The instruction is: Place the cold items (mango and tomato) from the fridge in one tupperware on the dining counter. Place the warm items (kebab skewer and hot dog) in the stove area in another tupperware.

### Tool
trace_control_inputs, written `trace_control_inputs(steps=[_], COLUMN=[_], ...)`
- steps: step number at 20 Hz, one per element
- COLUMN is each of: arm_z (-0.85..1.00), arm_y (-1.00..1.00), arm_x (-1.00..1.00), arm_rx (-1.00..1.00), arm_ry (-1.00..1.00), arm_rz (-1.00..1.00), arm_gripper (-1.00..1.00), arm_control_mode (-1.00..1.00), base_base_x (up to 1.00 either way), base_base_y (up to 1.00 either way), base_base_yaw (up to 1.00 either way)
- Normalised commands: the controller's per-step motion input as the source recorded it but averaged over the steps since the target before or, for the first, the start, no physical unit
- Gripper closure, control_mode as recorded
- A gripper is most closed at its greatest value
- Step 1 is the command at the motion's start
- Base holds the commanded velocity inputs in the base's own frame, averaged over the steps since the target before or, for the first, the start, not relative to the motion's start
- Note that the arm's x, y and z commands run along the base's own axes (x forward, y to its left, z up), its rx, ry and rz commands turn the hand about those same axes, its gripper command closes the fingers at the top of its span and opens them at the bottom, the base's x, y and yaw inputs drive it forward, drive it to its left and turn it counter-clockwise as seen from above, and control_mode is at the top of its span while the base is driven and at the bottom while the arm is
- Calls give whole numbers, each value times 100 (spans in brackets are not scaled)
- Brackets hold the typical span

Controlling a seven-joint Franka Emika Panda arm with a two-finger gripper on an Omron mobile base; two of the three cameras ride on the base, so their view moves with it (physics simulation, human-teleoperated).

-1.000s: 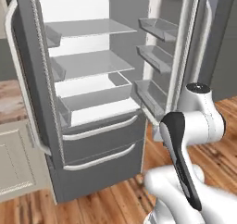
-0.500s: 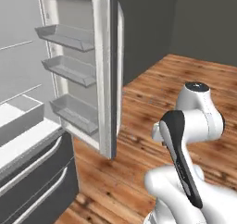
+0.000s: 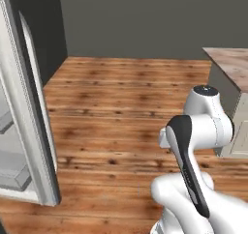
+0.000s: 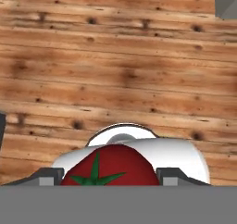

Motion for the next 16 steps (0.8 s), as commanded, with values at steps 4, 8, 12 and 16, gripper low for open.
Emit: trace_control_inputs(steps=[4, 8, 12, 16], arm_z=[0, 0, 0, 0], arm_y=[0, 0, 0, 0], arm_x=[0, 0, 0, 0], arm_rx=[0, 0, 0, 0], arm_ry=[0, 0, 0, 0], arm_rz=[0, 0, 0, 0], arm_gripper=[100, 100, 100, 100], arm_control_mode=[100, 100, 100, 100], base_base_x=[92, 100, 100, 100], base_base_y=[-39, -76, -93, -77], base_base_yaw=[-23, 0, -2, -14])
